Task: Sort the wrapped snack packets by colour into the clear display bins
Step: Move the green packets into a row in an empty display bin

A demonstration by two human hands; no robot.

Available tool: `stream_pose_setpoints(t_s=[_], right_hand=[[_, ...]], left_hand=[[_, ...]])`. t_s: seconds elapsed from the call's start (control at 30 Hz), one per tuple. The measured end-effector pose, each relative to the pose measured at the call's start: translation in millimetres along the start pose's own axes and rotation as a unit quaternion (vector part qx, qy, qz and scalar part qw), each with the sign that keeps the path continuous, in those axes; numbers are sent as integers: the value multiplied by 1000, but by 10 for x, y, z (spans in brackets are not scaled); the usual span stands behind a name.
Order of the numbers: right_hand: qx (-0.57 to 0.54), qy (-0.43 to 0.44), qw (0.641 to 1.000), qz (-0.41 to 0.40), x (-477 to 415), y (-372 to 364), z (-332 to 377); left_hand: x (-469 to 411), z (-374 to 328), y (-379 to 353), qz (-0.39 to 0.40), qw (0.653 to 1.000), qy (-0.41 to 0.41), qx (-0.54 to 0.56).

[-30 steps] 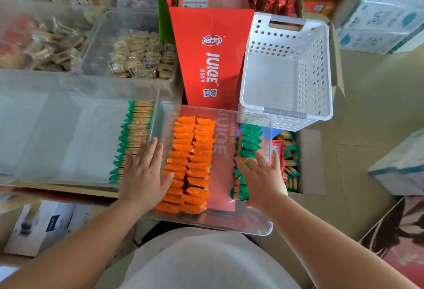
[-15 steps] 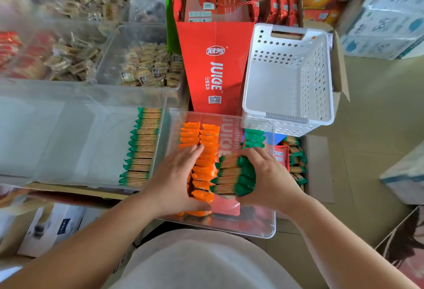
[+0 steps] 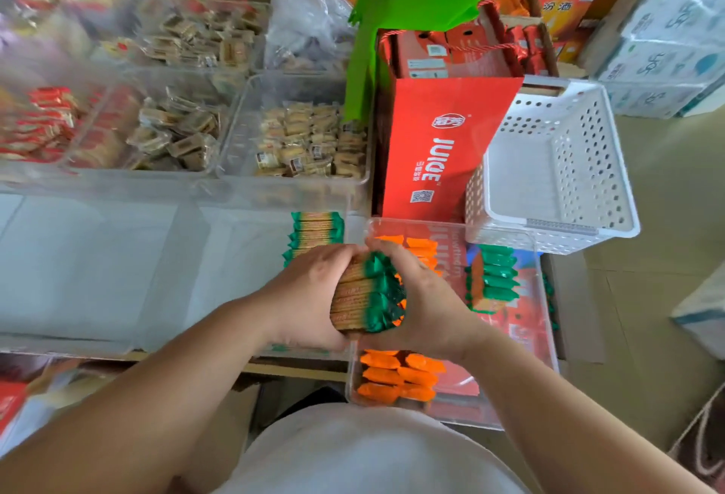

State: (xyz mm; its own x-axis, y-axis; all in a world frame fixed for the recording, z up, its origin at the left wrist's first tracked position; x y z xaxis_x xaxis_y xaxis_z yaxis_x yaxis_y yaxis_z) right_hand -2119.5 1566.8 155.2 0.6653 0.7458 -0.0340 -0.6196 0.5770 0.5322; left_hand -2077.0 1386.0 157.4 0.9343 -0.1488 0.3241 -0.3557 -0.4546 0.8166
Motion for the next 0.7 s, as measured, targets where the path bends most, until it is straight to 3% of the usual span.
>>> stream_pose_setpoints(t_s=[0.13,0.27,0.47,0.7], right_hand=[[30,-119,992,29,-185,-356,-127],[49,-228,972,-7,-148,-571,-317],[91,-287,953,-37,-136,-739,-362],[123,-316,939,-57,-238,-775,-351]], left_hand=[[61,726,32,0,997,73,33],[60,1324,-39,-34,988,151,5],[-108,1216,-296,-19,980,94,-173],[-156,1134,-622,71,984,34,-160]])
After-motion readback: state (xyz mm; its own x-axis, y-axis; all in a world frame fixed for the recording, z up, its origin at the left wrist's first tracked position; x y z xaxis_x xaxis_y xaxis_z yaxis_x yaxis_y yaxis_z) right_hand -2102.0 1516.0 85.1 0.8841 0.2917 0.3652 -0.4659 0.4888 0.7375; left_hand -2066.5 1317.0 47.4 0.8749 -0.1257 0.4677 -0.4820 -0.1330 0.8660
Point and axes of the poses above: each hand's wrist, its own x-axis away from the middle knuckle, its own y-axis out of the back of the hand, z = x × y, the point moved 3 cm from there along -x, towards the middle knuckle, and after that the axes turned 5 degrees about y, right-handed, at the moved point
